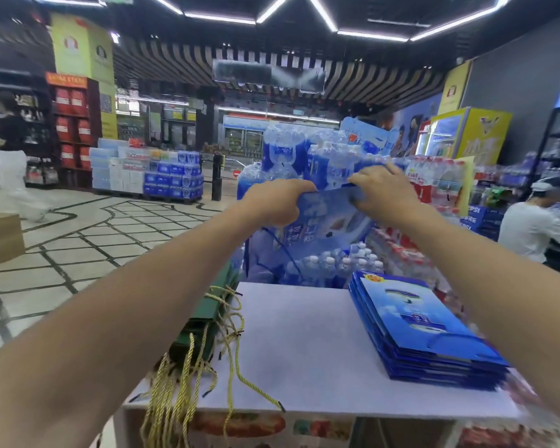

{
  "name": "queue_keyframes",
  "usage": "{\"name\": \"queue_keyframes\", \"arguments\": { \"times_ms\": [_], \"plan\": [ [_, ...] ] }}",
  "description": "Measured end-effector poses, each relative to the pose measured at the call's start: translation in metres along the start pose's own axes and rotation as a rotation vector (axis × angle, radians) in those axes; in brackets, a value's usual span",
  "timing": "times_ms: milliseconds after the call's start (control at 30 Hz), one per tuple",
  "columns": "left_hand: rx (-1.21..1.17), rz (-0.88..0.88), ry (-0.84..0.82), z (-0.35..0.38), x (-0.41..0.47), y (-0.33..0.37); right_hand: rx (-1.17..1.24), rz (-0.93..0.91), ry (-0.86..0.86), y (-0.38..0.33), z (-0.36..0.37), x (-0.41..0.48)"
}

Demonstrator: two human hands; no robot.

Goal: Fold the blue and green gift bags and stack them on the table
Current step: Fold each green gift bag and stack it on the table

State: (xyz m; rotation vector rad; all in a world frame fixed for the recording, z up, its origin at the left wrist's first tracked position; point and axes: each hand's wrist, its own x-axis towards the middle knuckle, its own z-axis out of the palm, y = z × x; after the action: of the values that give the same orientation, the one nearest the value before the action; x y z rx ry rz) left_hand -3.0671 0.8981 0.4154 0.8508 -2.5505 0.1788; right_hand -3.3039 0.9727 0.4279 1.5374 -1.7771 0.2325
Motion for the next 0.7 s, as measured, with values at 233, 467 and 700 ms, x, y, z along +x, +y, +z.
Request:
{"name": "queue_keyframes", "arguments": {
  "times_ms": [233, 467, 700],
  "plan": [
    [0.378, 0.080, 0.673, 0.022, 0.007, -0.011, 0.346, 0.338, -0.040, 0.013, 0.004, -0.025],
    [-0.255, -0.169, 0.780, 0.091, 0.011, 0.035, 0.988, 0.775, 0.116, 0.056, 0.017, -0.041],
    [-1.220, -0.282, 0.191, 0.136, 0.035, 0.110, 1.113, 1.032, 0.023, 0.115, 0.040, -0.097]
  ]
}}
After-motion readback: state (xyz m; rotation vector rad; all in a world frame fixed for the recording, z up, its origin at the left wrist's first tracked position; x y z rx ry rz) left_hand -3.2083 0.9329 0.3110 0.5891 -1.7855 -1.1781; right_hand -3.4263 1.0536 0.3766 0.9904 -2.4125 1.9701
